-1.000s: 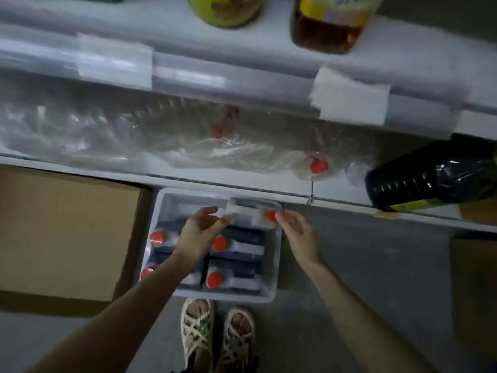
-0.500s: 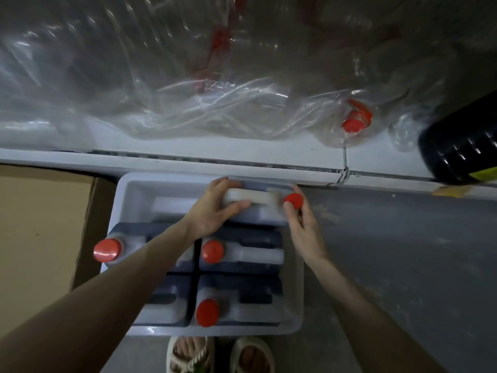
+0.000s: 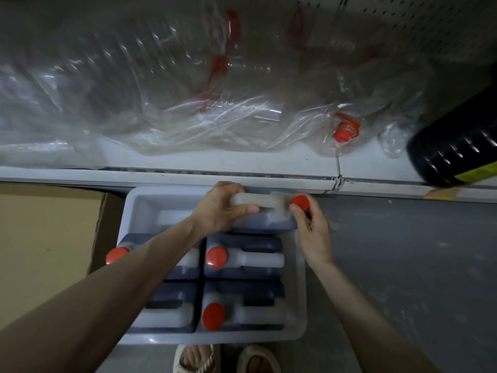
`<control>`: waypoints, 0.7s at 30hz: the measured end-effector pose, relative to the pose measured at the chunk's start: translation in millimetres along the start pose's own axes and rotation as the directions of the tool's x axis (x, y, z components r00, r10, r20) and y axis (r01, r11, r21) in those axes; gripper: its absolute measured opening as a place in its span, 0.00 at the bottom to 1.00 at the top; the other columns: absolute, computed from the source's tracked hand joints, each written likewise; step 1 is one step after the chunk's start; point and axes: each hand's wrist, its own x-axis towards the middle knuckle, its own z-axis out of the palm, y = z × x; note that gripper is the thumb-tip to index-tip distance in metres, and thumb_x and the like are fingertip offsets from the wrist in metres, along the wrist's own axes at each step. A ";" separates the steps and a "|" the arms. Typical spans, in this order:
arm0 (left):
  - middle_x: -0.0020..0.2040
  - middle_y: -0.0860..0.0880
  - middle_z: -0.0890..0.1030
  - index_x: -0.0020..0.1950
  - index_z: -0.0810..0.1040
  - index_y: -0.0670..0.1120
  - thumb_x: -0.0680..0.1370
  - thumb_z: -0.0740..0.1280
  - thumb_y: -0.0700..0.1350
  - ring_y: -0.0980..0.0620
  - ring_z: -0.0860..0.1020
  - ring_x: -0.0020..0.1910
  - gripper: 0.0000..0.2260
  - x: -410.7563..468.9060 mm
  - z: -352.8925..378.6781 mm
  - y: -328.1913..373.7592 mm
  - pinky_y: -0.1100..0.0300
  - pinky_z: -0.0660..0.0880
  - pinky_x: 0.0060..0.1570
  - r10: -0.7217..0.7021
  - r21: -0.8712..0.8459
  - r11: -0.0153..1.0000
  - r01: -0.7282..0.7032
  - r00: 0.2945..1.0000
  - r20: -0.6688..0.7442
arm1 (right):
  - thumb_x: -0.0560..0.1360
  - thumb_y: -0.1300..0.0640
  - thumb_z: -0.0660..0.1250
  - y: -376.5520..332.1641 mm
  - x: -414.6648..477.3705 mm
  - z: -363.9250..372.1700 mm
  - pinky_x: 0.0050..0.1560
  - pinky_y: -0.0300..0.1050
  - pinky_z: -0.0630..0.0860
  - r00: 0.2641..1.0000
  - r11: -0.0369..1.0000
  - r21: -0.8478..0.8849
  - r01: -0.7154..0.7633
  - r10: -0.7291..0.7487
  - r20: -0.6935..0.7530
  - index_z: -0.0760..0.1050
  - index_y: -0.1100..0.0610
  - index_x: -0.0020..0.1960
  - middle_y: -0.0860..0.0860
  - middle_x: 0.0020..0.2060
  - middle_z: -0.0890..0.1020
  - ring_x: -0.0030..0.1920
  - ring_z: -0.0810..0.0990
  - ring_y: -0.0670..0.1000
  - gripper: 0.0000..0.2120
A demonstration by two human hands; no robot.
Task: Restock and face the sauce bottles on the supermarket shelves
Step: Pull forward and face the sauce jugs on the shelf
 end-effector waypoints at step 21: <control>0.32 0.51 0.72 0.39 0.76 0.39 0.74 0.71 0.52 0.57 0.69 0.31 0.16 -240.7 -305.0 496.5 0.62 0.62 0.30 0.193 0.056 0.981 -0.187 0.970 -0.149 | 0.79 0.58 0.64 -554.6 -202.2 -141.3 0.47 0.29 0.67 0.859 0.859 -0.020 0.512 -0.511 0.036 0.74 0.48 0.46 0.52 0.46 0.76 0.44 0.74 0.35 0.05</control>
